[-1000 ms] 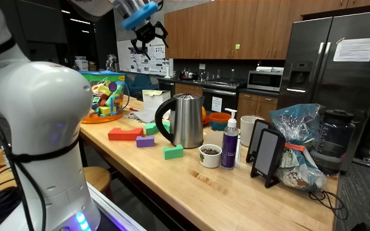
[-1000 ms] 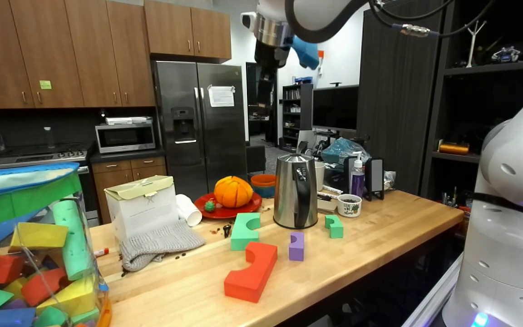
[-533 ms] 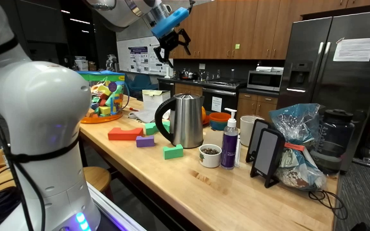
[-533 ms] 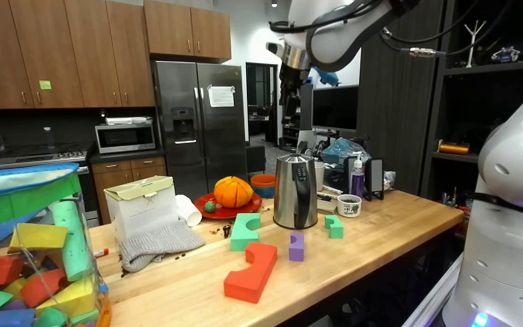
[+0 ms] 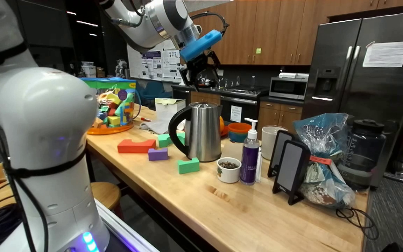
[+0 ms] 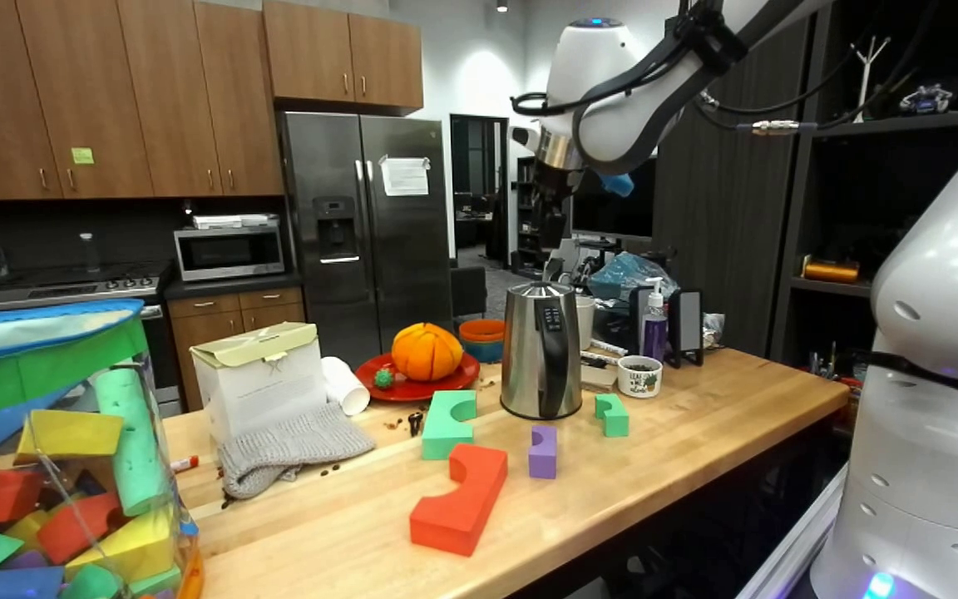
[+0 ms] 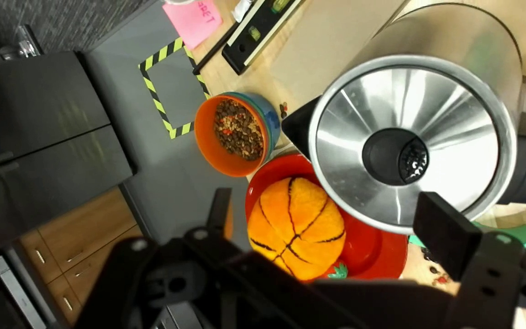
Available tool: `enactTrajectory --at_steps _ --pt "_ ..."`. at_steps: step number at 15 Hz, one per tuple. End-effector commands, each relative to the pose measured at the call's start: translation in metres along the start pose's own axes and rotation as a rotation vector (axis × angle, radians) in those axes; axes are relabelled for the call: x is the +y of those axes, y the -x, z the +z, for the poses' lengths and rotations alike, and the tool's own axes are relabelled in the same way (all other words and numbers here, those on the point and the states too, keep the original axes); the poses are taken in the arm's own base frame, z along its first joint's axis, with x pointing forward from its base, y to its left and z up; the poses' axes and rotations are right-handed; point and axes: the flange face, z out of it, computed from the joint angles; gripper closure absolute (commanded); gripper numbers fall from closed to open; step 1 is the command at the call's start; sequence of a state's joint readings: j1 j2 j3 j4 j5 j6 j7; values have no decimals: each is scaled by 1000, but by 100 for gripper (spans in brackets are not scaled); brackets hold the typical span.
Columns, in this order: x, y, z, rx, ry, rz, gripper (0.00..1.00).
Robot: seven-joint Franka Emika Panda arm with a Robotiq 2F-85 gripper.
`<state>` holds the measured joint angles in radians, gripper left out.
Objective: Open the lid of the kettle by pressing on the button at the center, push the kettle slightly forward and then close the lid
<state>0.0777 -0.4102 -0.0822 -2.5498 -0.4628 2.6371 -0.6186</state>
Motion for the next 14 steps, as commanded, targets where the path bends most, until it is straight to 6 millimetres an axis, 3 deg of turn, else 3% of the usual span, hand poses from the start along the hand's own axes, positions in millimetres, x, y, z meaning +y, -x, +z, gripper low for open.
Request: enactTrajectory --at_steps 1,14 --pt "-1 3 12 7 5 41 0" --pt "-5 -5 15 -5 31 143 0"
